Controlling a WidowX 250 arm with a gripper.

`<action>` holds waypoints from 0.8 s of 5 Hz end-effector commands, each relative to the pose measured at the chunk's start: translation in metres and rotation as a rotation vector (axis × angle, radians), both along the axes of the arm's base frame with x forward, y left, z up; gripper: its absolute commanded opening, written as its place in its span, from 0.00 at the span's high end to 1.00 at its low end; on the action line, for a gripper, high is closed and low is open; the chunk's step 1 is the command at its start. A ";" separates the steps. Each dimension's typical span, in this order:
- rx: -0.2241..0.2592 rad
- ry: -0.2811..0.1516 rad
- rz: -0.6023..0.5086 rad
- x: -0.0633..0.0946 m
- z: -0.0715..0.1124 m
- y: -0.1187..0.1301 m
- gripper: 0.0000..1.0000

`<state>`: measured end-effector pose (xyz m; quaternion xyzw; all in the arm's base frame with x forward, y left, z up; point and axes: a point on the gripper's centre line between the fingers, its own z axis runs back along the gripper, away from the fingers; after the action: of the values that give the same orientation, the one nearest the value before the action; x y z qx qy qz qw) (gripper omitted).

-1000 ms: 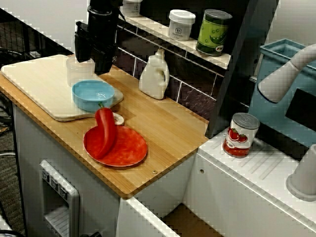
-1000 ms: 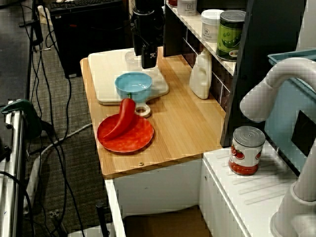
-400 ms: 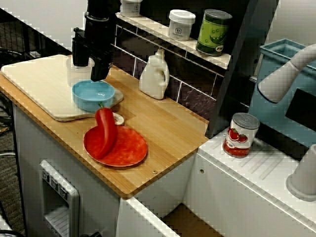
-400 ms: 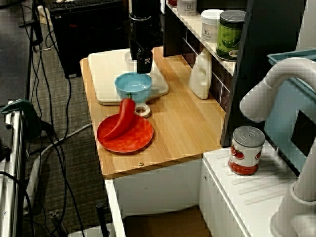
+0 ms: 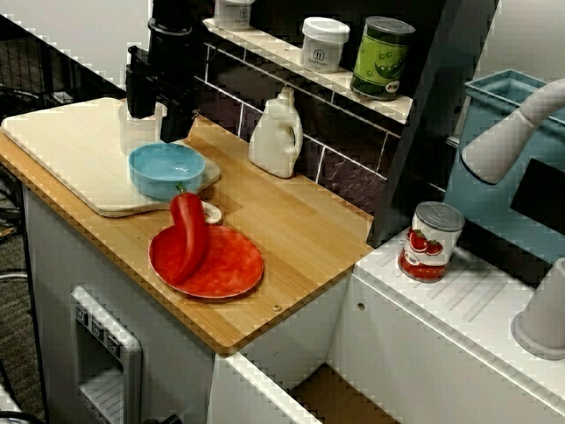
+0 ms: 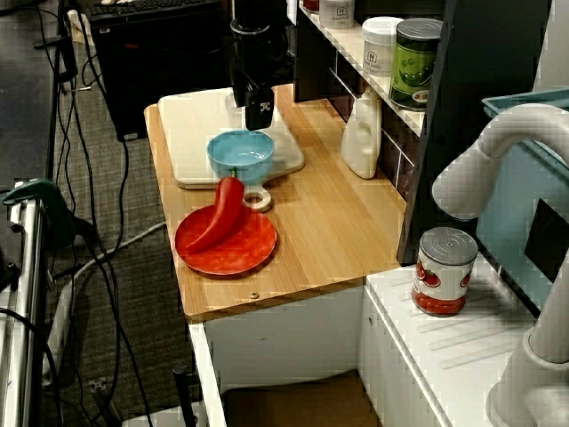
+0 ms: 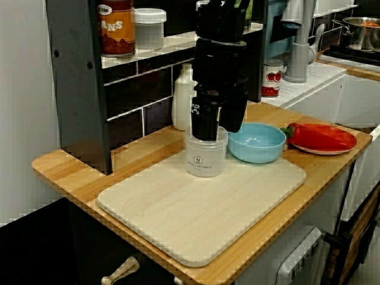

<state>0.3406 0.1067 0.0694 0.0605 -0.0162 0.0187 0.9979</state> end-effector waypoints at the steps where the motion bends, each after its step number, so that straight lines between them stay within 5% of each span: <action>1: 0.024 -0.042 0.014 0.014 0.014 0.003 0.00; 3: 0.025 -0.033 0.016 0.016 0.012 0.002 0.00; 4: 0.022 -0.028 0.018 0.015 0.012 0.002 0.71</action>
<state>0.3500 0.1070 0.0652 0.0655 -0.0058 0.0279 0.9974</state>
